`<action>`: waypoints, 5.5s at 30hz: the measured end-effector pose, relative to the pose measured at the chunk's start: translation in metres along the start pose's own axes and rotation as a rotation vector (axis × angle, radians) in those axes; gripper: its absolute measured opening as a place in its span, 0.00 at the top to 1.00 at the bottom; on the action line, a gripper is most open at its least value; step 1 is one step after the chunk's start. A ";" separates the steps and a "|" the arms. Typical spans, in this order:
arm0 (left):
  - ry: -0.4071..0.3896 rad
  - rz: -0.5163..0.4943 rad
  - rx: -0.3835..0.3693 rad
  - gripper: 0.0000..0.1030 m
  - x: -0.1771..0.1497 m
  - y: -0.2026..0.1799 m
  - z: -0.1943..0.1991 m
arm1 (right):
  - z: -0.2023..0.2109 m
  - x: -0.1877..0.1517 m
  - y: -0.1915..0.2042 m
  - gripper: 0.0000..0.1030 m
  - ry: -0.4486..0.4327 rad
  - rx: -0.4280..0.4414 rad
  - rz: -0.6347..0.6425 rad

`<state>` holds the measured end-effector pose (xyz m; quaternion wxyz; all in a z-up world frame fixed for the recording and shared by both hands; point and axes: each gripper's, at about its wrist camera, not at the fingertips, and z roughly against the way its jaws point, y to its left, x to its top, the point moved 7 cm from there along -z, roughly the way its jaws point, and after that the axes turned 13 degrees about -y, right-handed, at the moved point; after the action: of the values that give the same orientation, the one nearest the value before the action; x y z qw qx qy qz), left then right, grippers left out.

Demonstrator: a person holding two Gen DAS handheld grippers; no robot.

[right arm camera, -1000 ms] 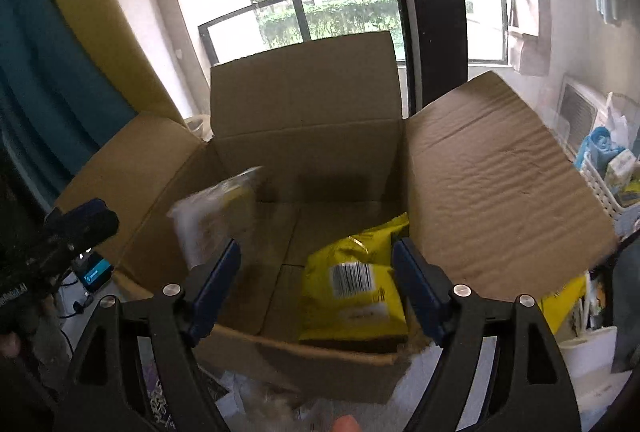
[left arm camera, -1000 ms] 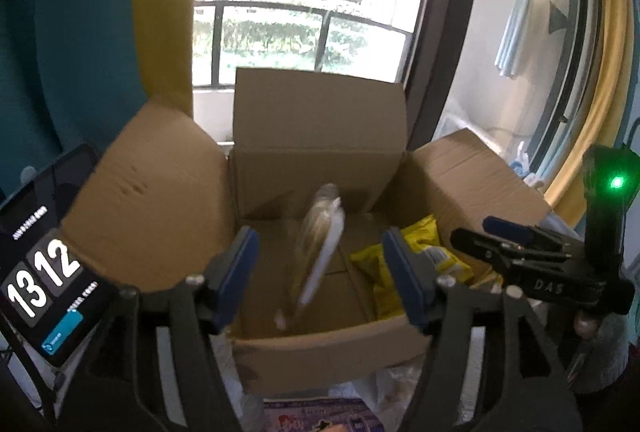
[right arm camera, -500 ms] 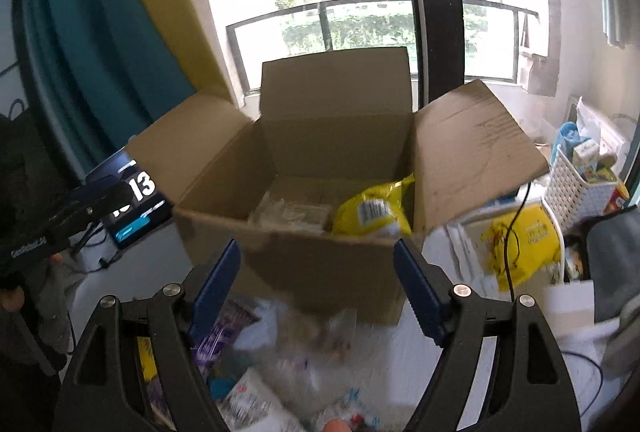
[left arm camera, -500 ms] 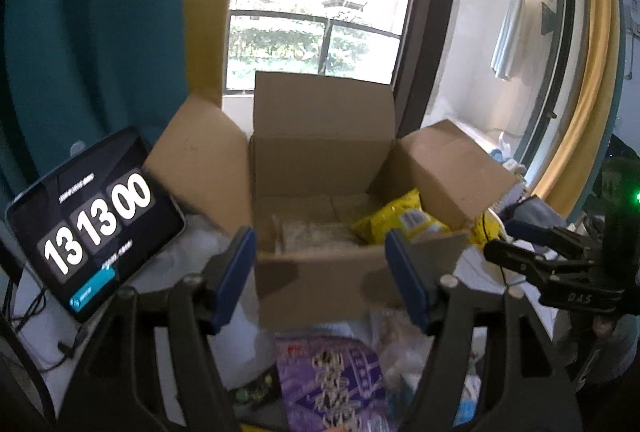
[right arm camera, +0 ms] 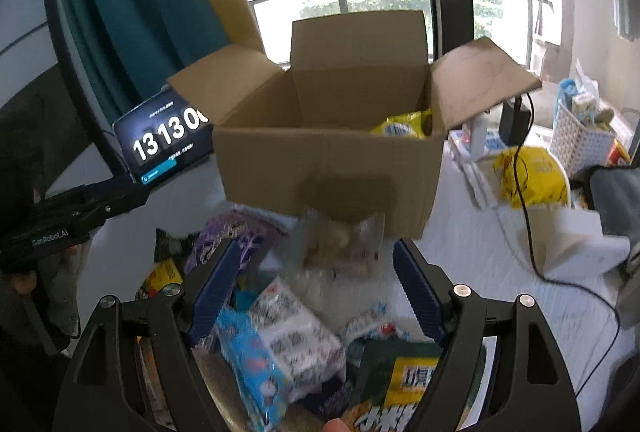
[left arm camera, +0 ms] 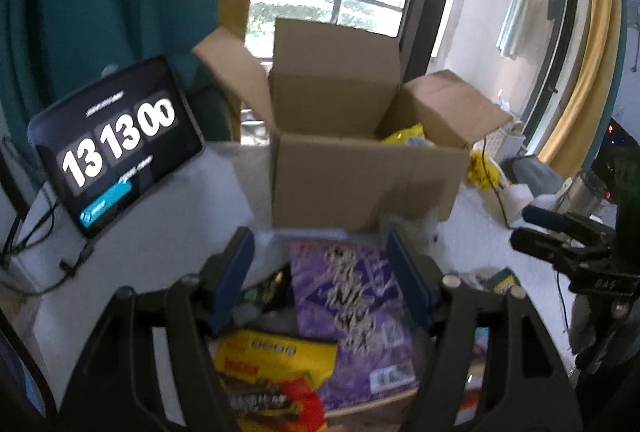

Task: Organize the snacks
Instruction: 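Grasp the yellow-red jerky bag with the left tool while the right tool grasps a bread packet, then lower the jerky bag and bread packet into the box and open both tools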

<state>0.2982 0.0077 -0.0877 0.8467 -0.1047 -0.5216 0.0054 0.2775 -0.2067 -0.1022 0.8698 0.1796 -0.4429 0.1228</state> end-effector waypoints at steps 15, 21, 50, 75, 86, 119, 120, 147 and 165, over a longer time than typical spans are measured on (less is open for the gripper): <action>0.107 0.068 0.049 0.27 -0.081 0.036 0.033 | 0.041 -0.051 0.011 0.21 0.025 -0.003 -0.030; 0.134 0.079 0.049 0.21 -0.101 0.040 0.042 | 0.053 -0.069 0.019 0.21 0.047 0.000 -0.014; 0.219 0.086 0.046 0.18 -0.138 0.051 -0.003 | 0.024 -0.141 0.050 0.25 0.282 0.117 0.066; 0.105 0.109 -0.084 0.63 -0.106 0.049 0.043 | 0.036 -0.104 0.065 0.77 0.172 0.265 -0.041; -0.015 0.056 -0.062 0.63 -0.057 0.039 0.067 | 0.063 -0.061 0.080 0.79 0.064 0.321 -0.007; -0.200 -0.089 -0.064 0.63 0.058 -0.006 0.027 | 0.059 0.057 0.013 0.79 -0.225 0.257 0.013; -0.202 -0.095 -0.065 0.63 0.060 -0.006 0.024 | 0.056 0.059 0.011 0.79 -0.228 0.248 0.014; -0.233 -0.161 -0.031 0.62 0.121 -0.011 -0.079 | -0.047 0.128 -0.018 0.79 -0.309 0.030 0.131; -0.155 -0.119 -0.029 0.52 0.140 -0.009 -0.164 | -0.141 0.162 -0.042 0.79 -0.309 -0.114 0.166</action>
<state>0.5064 -0.0129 -0.0332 0.8010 -0.0853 -0.5908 -0.0444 0.4893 -0.1763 -0.0556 0.7869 0.1093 -0.5910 0.1398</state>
